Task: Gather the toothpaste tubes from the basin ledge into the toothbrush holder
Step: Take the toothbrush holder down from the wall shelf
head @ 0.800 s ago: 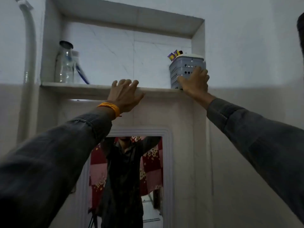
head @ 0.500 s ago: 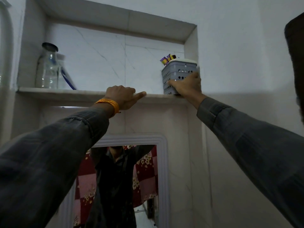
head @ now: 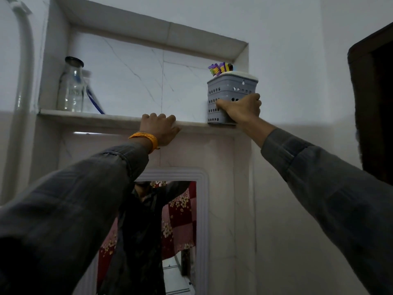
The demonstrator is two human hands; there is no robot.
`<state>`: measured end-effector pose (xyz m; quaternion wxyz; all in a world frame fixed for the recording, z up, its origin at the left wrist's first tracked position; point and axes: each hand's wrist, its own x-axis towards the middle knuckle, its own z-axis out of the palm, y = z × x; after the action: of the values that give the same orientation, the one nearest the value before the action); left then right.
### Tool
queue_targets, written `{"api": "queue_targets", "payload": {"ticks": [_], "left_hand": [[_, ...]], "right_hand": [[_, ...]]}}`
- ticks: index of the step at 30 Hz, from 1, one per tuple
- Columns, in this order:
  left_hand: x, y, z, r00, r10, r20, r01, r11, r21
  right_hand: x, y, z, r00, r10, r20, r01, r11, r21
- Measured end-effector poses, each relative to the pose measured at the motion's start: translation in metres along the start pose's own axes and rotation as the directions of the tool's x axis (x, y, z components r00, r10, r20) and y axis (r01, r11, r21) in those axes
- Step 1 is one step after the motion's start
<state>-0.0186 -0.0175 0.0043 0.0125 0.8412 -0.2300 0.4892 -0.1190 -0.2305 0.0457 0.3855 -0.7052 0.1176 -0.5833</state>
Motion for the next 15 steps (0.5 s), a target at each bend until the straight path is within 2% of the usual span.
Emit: {"api": "queue_targets", "payload": {"ticks": [3,5,8,15], "left_hand": [[-0.028,0.007,-0.002,0.996,0.02,-0.083,-0.029,0.994,-0.11],[-0.052,0.012,-0.003,0.99,0.009,-0.143,-0.038,0.978,-0.207],[-0.095,0.019,0.003,0.981,-0.02,-0.192,-0.03,0.966,-0.257],[-0.23,0.026,0.054,0.998,-0.067,-0.022,0.057,0.949,-0.31]], "right_hand": [[-0.032,0.001,-0.016,1.0,-0.023,-0.02,0.024,0.999,0.046],[-0.061,0.01,-0.024,1.0,-0.014,0.004,0.014,0.997,0.071],[-0.113,0.039,-0.026,0.998,-0.012,0.054,0.006,0.994,0.106],[-0.251,0.15,-0.015,0.977,0.108,0.184,-0.138,0.978,0.158]]}}
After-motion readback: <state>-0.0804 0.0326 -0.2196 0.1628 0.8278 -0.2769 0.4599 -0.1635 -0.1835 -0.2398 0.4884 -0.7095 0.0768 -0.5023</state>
